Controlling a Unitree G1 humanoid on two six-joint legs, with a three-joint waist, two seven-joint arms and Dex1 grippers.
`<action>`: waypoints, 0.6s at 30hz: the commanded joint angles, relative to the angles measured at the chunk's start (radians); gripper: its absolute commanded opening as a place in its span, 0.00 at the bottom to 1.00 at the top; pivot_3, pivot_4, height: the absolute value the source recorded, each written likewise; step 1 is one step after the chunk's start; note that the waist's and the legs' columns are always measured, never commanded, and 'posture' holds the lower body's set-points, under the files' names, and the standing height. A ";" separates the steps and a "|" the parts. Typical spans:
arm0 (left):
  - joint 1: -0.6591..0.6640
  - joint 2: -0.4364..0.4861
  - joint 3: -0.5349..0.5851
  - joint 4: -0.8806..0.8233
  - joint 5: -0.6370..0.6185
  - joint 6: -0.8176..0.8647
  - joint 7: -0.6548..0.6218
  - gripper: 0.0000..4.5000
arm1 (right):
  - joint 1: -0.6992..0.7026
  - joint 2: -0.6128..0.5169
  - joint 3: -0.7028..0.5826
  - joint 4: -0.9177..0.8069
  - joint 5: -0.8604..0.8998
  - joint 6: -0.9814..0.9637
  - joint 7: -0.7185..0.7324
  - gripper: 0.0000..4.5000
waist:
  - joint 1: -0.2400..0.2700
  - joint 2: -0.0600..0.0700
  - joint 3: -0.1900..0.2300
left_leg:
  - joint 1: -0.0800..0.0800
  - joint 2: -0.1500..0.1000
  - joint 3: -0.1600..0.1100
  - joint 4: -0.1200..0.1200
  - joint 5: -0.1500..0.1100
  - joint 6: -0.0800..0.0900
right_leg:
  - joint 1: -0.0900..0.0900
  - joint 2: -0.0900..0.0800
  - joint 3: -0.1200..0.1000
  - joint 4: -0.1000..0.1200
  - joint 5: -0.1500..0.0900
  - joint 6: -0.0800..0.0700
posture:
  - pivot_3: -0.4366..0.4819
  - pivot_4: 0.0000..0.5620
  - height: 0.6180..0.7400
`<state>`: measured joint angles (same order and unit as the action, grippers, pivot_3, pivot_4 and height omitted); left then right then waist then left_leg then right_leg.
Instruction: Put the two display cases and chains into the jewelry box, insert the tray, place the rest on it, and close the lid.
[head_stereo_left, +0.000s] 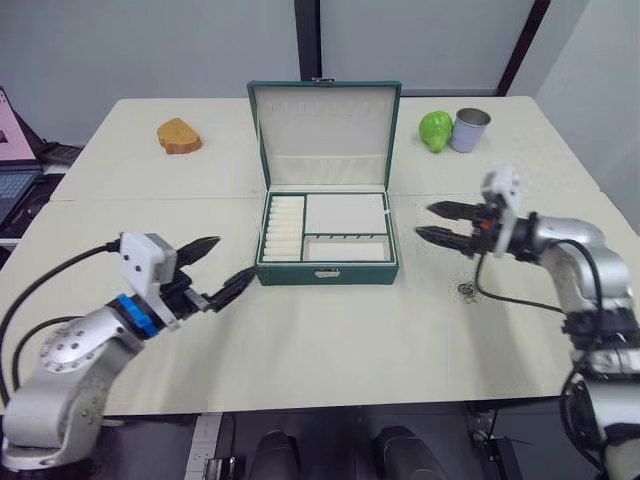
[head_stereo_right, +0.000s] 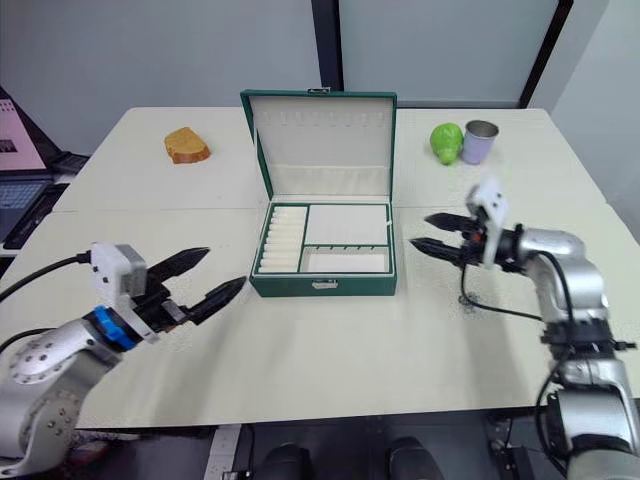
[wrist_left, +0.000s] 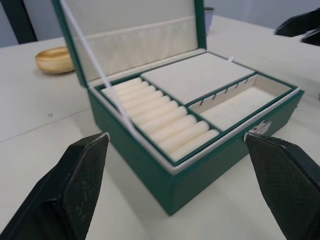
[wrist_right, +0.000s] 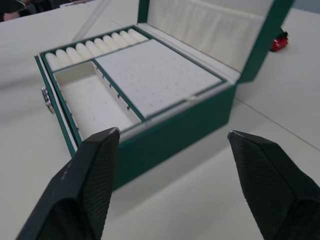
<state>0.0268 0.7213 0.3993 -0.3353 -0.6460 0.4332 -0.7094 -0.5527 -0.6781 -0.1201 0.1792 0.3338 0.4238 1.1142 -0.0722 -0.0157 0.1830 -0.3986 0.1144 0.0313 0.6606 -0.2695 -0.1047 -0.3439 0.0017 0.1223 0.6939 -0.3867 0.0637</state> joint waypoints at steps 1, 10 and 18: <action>-0.001 0.032 0.076 0.096 0.037 -0.065 -0.042 1.00 | 0.098 -0.040 -0.084 -0.058 -0.005 -0.065 -0.058 0.99 | 0.000 0.000 0.000 | 0.000 0.000 0.000 0.000 0.000 0.000 | 0.000 0.000 0.000 0.000 0.000 0.000 | 0.48 0.27 1.00; 0.026 -0.015 0.100 0.249 0.135 -0.193 -0.020 1.00 | 0.330 0.000 -0.217 -0.054 0.022 -0.171 -0.214 0.99 | 0.006 0.000 0.000 | 0.000 0.000 0.001 0.000 0.000 0.000 | 0.001 0.000 0.001 -0.001 0.000 0.000 | 0.48 0.27 1.00; 0.067 -0.060 0.112 0.262 0.150 -0.224 0.011 1.00 | 0.375 0.029 -0.245 -0.053 0.028 -0.202 -0.288 0.99 | 0.015 0.000 0.000 | 0.000 0.000 0.001 0.000 0.000 0.000 | 0.001 0.000 0.001 0.000 0.000 0.000 | 0.48 0.27 1.00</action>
<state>0.0853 0.6622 0.4757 -0.0609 -0.4986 0.2296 -0.7061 -0.1801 -0.6488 -0.3356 0.1525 0.3376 0.2412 0.8346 -0.0574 -0.0158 0.1830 -0.3981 0.1145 0.0324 0.6609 -0.2696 -0.1050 -0.3432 0.0016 0.1232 0.6938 -0.3867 0.0637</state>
